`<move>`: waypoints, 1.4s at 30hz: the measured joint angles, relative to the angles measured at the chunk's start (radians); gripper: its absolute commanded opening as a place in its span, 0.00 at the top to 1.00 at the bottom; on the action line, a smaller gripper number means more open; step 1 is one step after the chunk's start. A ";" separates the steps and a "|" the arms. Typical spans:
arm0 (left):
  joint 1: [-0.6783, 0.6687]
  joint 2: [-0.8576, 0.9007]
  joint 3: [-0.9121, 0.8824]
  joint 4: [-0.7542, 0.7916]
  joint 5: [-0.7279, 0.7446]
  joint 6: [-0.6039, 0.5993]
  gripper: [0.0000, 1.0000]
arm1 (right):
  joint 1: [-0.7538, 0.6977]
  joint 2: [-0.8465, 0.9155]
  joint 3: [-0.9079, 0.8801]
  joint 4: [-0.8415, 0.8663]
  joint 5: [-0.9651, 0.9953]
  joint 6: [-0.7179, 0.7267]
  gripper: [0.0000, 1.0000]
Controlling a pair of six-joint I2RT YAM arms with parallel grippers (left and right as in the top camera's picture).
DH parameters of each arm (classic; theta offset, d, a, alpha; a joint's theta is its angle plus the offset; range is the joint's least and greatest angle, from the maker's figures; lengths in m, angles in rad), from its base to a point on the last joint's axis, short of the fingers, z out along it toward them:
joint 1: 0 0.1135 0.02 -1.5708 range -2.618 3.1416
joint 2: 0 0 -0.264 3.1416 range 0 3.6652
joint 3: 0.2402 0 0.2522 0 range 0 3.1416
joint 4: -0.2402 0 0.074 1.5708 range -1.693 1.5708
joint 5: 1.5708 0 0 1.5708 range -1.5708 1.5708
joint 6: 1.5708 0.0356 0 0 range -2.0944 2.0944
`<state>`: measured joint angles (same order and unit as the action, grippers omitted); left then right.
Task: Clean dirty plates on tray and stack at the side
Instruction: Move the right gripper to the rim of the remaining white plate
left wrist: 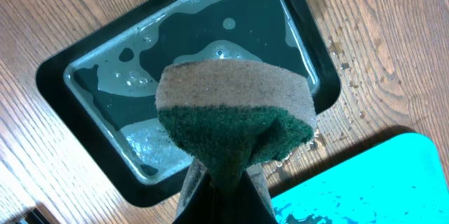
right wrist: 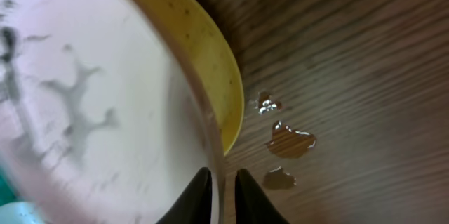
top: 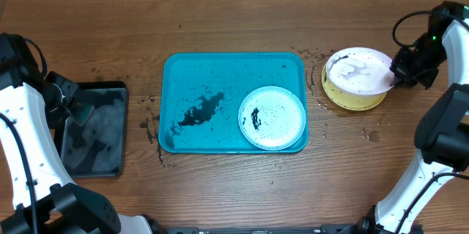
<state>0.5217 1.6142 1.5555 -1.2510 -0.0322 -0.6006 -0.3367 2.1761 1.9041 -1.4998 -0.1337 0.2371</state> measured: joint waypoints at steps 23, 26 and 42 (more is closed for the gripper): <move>-0.024 0.000 -0.043 0.047 0.031 0.006 0.96 | 0.495 -0.017 -0.035 0.060 -0.081 -0.182 0.33; -0.025 0.000 -0.044 0.048 0.041 0.008 0.96 | 0.596 -0.019 -0.088 0.101 0.006 -0.188 0.34; -0.026 0.000 -0.044 0.052 0.048 0.008 0.96 | 0.697 -0.019 -0.233 0.208 0.115 -0.198 0.51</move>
<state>0.4961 1.6142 1.5112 -1.1988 0.0158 -0.5926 0.3607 2.1571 1.6711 -1.2919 -0.0189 0.0391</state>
